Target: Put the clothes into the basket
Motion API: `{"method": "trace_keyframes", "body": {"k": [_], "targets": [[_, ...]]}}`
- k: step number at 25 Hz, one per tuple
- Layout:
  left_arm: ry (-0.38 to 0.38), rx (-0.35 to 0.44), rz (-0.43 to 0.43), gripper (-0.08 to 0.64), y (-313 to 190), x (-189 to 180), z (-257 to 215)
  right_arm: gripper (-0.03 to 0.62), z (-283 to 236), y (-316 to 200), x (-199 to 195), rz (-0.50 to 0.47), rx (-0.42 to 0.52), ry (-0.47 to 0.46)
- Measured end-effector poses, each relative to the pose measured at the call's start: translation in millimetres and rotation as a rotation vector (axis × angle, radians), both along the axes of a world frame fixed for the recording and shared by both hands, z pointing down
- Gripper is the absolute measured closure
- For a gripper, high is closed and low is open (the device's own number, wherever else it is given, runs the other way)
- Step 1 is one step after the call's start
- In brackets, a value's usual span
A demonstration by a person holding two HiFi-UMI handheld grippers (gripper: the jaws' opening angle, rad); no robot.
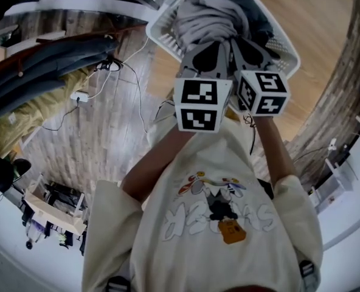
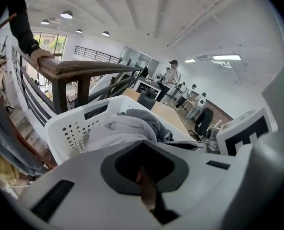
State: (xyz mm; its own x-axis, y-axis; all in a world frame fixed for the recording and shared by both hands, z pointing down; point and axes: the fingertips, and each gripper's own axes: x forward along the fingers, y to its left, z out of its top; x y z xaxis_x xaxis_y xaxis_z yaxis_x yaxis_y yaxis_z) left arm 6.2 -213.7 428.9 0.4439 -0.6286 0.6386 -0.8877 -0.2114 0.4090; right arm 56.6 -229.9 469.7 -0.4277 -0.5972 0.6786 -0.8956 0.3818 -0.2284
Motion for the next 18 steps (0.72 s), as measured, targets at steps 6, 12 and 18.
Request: {"method": "trace_keyframes", "body": {"k": [6,12,18], "targets": [[0.031,-0.027,0.025,0.558,-29,2,11,0.545,20,-16,-4,0.032,-0.048,0.008],[0.046,-0.120,-0.027,0.558,-48,0,39,0.545,45,-26,-8,0.041,-0.097,-0.003],[0.079,-0.269,-0.095,0.558,-60,-7,64,0.546,64,-37,-13,0.039,-0.113,0.000]]}}
